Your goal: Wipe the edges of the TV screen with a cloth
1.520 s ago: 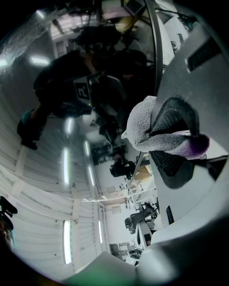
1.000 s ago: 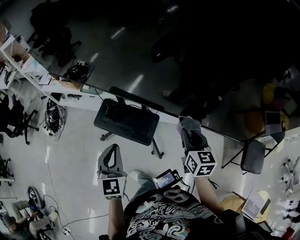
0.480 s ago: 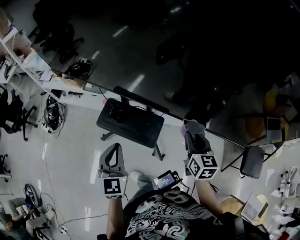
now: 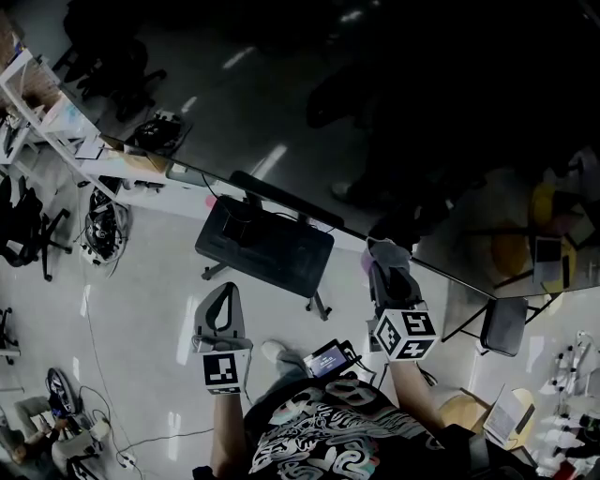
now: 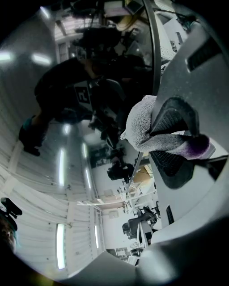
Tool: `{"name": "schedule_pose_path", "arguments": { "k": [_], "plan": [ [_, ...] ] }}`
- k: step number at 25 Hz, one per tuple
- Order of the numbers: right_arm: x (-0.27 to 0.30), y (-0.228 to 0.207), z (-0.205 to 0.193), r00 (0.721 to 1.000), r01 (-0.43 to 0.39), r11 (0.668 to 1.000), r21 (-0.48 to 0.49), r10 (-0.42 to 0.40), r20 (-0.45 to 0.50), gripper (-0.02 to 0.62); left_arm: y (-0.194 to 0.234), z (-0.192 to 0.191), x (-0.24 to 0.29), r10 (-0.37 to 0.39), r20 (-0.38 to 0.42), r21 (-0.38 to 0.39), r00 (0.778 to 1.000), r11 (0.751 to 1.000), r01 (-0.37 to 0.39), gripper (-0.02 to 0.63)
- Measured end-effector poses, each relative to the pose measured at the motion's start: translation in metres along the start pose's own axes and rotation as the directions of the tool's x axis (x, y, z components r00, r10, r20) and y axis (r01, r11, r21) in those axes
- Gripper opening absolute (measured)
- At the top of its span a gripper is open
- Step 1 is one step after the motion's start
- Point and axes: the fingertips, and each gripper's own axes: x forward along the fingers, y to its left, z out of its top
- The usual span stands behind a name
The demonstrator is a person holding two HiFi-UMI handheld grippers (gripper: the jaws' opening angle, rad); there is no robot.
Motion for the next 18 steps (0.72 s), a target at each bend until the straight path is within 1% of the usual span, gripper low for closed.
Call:
{"name": "schedule_pose_path", "arguments": {
  "k": [7,18],
  "plan": [
    [0.017,0.018,-0.001,1.000,-0.006,1.000,0.005,0.006,-0.004,0.109,0.022,-0.008,0.008,0.001,0.003,-0.014,1.000,1.000,-0.001,0.017],
    [0.032,0.038,0.004,1.000,-0.010,1.000,0.009,0.010,-0.005,0.109,0.048,-0.003,0.018,0.001,0.017,-0.011,1.000,1.000,-0.001,0.017]
  ]
}}
